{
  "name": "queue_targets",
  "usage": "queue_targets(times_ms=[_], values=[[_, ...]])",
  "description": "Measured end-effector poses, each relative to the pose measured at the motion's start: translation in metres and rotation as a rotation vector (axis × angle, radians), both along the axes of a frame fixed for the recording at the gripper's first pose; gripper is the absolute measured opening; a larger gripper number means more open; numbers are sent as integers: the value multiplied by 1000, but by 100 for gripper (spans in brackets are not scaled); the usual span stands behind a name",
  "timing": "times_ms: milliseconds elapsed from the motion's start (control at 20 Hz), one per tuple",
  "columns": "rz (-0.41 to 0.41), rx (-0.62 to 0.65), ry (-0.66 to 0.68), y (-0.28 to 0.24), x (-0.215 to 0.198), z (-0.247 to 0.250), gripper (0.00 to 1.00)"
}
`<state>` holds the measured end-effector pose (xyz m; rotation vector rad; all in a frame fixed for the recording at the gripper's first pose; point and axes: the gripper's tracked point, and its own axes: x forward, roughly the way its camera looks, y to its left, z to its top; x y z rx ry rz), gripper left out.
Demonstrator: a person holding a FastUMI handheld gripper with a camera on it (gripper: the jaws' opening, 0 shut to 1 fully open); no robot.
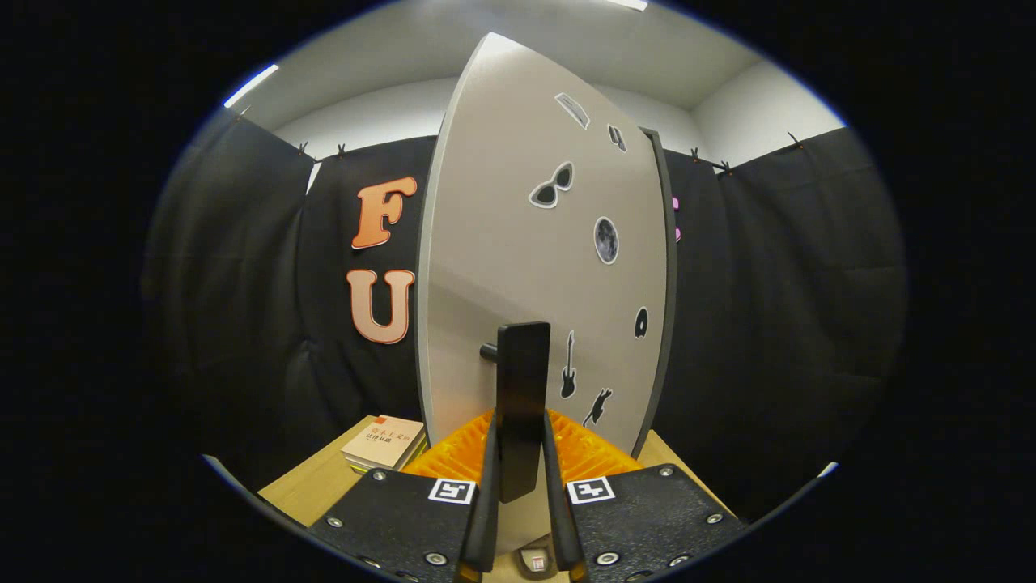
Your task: Open the shoe cabinet door, grab the shoes and put them into the shoe cabinet, then close the shoe cabinet door.
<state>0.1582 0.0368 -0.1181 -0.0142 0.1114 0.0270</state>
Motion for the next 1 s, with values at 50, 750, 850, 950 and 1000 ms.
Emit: queue_targets(times_ms=[50,750,850,950,1000], values=[[18,-6,-5,-8,-7,0,27],[102,7,-25,-152,-78,-5,27],[72,6,-19,-173,-81,-8,27],[32,16,-6,-196,-85,-14,27],[21,24,2,-203,-87,-16,27]])
